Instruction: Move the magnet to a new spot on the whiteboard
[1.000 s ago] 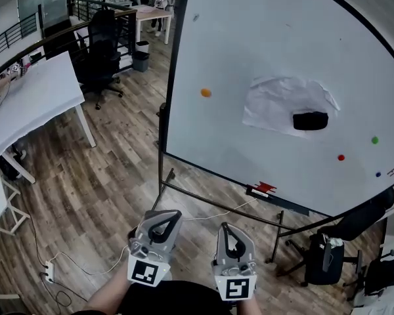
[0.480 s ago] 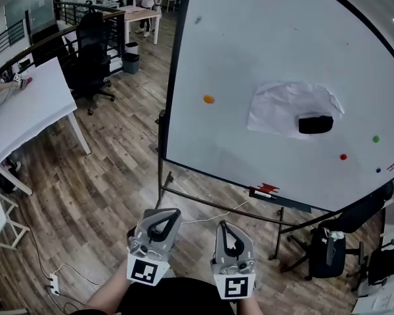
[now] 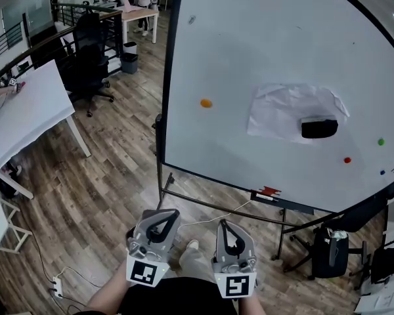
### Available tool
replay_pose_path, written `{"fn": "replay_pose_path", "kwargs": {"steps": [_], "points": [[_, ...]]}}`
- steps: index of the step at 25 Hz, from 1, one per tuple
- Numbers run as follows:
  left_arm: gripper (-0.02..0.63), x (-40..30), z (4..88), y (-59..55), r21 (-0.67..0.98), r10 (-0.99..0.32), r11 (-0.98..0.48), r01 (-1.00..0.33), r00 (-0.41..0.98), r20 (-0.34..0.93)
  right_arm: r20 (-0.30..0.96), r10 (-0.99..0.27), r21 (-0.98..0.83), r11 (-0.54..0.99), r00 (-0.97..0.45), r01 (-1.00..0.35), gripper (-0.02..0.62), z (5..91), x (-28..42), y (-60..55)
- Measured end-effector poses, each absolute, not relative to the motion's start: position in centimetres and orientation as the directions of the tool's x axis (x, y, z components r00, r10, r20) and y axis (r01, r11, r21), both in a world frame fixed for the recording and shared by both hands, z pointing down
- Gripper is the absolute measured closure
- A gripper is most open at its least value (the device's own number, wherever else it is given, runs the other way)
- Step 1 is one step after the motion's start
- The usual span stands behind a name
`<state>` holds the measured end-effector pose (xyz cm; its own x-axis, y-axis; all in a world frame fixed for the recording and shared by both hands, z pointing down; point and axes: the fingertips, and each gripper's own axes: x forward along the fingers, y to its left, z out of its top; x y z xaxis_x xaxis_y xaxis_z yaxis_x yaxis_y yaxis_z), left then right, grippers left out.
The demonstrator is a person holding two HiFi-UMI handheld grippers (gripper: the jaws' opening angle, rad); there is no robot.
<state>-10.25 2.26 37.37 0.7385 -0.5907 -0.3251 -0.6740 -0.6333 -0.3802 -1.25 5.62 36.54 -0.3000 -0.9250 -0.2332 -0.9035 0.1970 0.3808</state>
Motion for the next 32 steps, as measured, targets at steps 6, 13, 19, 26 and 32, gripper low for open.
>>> {"fn": "replay_pose_path", "kwargs": {"steps": [6,13,19,26,32], "points": [[0.604,-9.0,37.8,-0.9,-0.384,-0.622,-0.613,-0.69,0.722,-0.303,-0.236,-0.91,0.368,0.241,-0.341,-0.898,0.592,36.5,-0.3,1.6],[0.604,-7.2,37.4,-5.0,-0.397,-0.65,-0.583,-0.709,0.7,-0.295,-0.244,-0.895,0.352,0.276,-0.372,-0.894,0.592,36.3,1.6,-3.0],[0.604,-5.0,36.9,-8.2,-0.409,-0.669,-0.556,-0.724,0.682,-0.297,-0.258,-0.881,0.347,0.299,-0.397,-0.889,0.592,36.0,3.9,-6.5],[0.604,-2.7,36.4,-11.1,-0.419,-0.701,-0.504,-0.755,0.641,-0.312,-0.263,-0.857,0.35,0.342,-0.442,-0.872,0.592,36.1,6.4,-9.2],[0.604,-1.5,36.0,-12.6,-0.421,-0.731,-0.444,-0.791,0.591,-0.34,-0.256,-0.837,0.355,0.384,-0.484,-0.852,0.592,36.6,8.0,-10.1]]}}
